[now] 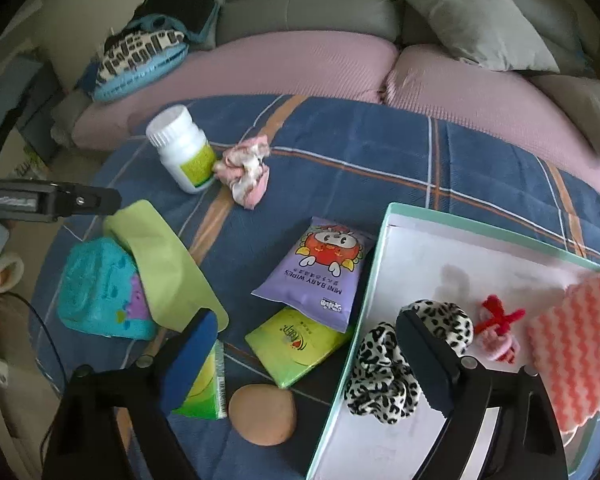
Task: Organize soft objects
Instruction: 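Move both tools back from the tray toward the item pile, then grasp the lime-green cloth with the left tool while the right tool grasps the purple wipes pack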
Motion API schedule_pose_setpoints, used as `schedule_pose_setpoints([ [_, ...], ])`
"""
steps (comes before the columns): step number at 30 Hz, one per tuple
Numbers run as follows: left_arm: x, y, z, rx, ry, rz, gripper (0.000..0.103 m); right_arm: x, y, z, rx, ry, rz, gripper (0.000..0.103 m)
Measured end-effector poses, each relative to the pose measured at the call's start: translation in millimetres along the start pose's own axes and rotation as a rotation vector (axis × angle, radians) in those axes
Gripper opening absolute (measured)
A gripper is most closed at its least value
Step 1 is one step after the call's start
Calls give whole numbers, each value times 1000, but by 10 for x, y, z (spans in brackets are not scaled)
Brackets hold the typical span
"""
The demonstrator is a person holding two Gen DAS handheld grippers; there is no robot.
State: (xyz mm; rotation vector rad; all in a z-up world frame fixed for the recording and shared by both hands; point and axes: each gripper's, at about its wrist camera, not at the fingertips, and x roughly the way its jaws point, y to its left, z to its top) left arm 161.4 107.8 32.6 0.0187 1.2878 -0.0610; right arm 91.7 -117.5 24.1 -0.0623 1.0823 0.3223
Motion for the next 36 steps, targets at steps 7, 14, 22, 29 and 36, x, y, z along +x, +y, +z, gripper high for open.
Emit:
schedule_pose_setpoints([
  [7,370,22,81,34,161,-35,97,144,40,67,-36,26,-14,92],
  [14,629,42,87,39,288,-64,97,277,74,77,-113,63,-51,89],
  [22,777,-111,54,101,340,-80,72,368,103,110,-162,79,-86,89],
  [29,775,-326,93,143,331,-103,29,398,82,165,-175,80,-98,86],
  [36,694,-477,174,153,291,-127,18,471,94,210,-210,88,-105,72],
])
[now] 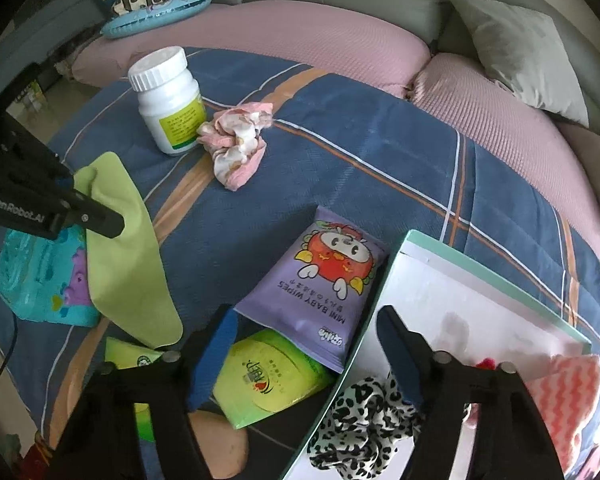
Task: Organize soft objects
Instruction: 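Grasp the lime-green cloth with the left tool while the right tool grasps the purple wipes pack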
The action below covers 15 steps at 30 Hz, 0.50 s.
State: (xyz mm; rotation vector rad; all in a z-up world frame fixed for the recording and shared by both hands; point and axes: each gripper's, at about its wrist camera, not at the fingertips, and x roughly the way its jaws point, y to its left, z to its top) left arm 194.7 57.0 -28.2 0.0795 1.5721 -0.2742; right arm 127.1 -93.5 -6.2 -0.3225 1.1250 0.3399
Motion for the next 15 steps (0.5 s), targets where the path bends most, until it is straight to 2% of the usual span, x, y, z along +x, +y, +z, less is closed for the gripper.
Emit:
schedule_pose_setpoints([
  [5,-152,13,68,-18,-48,-1,16,-4,31,3,-25,9,-7,72],
  [11,-357,56,192,-52,-133,13,12,-4,-70,73,37,21,44,72],
  [15,-506,159,168,-103,-232,40,11,4,-107,127,72,22,60,73],
])
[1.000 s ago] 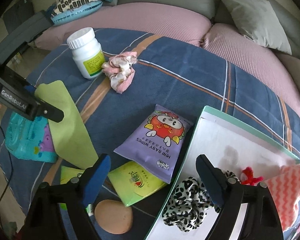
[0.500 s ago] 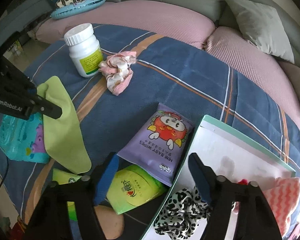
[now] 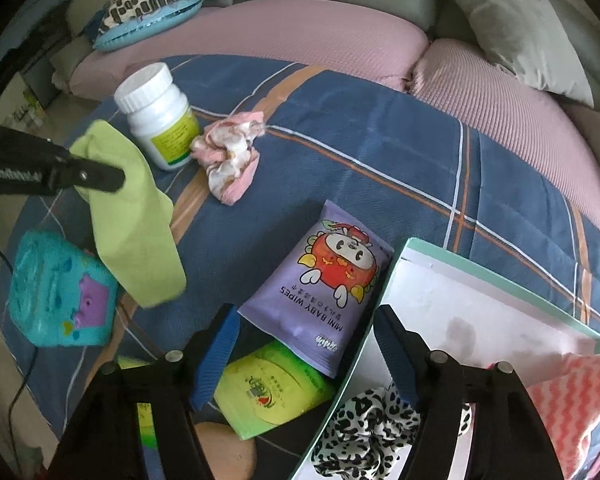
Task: Organize soft objects
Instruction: 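Grasp the lime-green cloth with the left tool while the right tool grasps the purple wipes pack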
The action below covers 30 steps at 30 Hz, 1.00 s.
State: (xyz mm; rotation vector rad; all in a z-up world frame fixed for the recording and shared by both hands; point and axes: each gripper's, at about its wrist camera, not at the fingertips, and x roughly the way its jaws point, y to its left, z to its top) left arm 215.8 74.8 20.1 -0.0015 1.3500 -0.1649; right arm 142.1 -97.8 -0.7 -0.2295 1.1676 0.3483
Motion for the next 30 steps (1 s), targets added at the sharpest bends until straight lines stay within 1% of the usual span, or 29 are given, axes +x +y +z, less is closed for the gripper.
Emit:
schedule_pose_setpoints([
  [2,-121,80,30,-61,-66,-27,11,9,23,31,3,-3,-2,74],
  [3,-174,73,22,-80,-95,-29,11,16,34,55,12,-6,7,74],
  [4,-242,46,3,-97,-134,-30,11,23,41,71,19,-3,17,74],
  [5,-280,78,-22,-107,-155,-38,11,37,55,91,28,0,32,74],
  [6,-332,103,-77,-132,-184,-60,11,41,62,98,32,0,38,74],
  [8,-393,120,-171,-170,-227,-88,11,85,72,139,38,7,46,74],
  [11,-368,96,-277,-226,-273,-127,11,147,92,163,42,25,23,74],
  [13,-387,123,-341,-264,-302,-134,11,186,75,180,67,39,21,75],
  [14,-355,118,-374,-276,-309,-137,11,208,55,195,89,45,26,77],
  [15,-439,171,-446,-293,-317,-143,11,234,28,212,115,52,30,78],
  [16,-438,193,-470,-308,-324,-144,11,260,5,231,141,59,30,79],
  [20,-439,278,-575,-377,-350,-134,11,334,-59,336,199,66,30,80],
  [21,-433,279,-585,-388,-344,-132,11,345,-74,355,211,69,34,80],
  [26,-388,277,-601,-388,-341,-134,11,441,-145,466,261,92,49,80],
  [30,-336,309,-619,-397,-334,-141,11,535,-171,533,271,110,19,80],
])
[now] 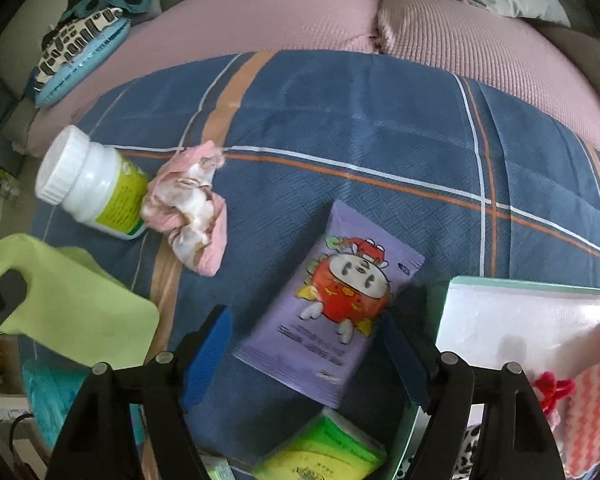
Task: Organize soft objects
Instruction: 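Grasp the lime-green cloth with the left tool while the right tool grasps the purple wipes pack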
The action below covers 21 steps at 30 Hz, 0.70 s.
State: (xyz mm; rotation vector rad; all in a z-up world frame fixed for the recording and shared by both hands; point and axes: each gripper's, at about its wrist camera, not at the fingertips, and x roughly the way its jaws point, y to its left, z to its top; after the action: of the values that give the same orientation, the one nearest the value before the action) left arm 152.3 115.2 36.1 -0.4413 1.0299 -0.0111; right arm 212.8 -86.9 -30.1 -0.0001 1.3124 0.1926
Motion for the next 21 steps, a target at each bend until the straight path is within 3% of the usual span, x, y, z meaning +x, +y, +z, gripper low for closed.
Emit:
schedule_pose_setpoints([
  [10,73,120,-45,-27,18,-12,11,164,15,140,63,30,-18,79],
  [16,83,163,-42,-39,27,-16,11,165,-22,238,68,25,-46,61],
  [21,30,163,-41,-45,25,-19,11,53,-34,221,61,8,-34,55],
])
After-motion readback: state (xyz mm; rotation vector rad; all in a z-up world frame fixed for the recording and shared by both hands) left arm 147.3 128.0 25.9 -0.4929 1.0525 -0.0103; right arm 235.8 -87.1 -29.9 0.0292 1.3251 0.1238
